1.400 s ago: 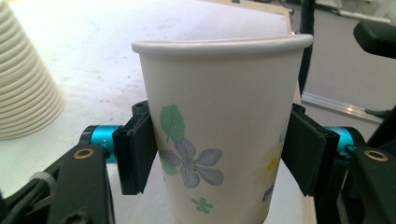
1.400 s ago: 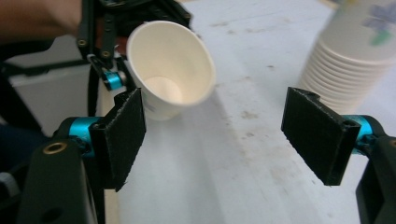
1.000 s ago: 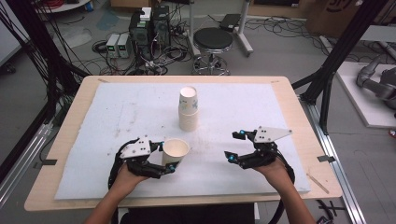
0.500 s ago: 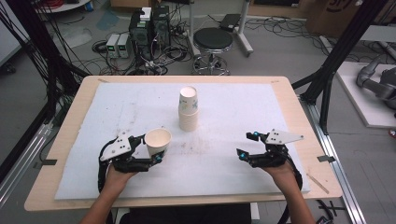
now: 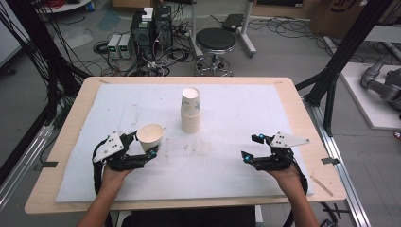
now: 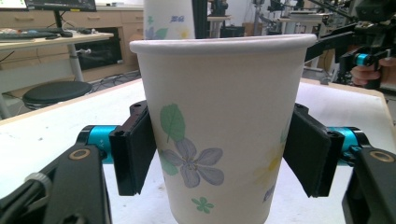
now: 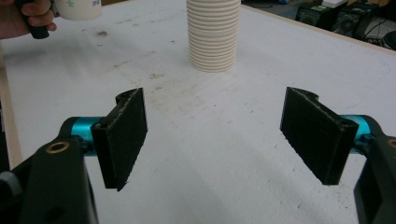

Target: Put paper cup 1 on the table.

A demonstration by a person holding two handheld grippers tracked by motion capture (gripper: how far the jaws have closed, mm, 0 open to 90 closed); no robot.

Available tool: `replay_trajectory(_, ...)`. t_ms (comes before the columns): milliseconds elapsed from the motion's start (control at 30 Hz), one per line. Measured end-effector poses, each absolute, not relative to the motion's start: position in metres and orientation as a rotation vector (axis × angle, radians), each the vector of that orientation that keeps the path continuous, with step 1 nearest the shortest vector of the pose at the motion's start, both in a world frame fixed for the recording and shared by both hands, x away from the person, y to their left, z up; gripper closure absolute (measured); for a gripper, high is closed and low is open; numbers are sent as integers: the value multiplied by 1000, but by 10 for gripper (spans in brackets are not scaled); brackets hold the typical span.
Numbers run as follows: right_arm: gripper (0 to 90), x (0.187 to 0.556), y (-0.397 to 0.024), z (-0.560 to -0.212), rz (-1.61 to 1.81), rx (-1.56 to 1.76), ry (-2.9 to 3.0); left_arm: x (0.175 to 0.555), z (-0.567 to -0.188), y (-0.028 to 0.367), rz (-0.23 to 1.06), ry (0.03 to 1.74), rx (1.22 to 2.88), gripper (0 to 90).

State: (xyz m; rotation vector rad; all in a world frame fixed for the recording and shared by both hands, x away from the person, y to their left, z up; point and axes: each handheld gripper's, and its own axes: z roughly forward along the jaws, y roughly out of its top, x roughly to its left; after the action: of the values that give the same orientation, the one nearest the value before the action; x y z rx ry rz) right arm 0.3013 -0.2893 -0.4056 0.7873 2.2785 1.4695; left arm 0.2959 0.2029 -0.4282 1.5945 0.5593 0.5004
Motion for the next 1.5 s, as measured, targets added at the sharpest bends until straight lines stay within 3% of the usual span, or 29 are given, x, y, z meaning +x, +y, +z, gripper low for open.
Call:
replay_trajectory(600,237,302,-291,-408,1462,775,2294,337,-437,246,628,789,1559,311)
replay_trajectory(1100,237,302,-291,-407,1465,773,2296,351,-448,255,677,1007,1751,314)
replay_trajectory(1500,237,300,-294,-407,1459,783,2290,347,-448,256,680,1053,1812,315)
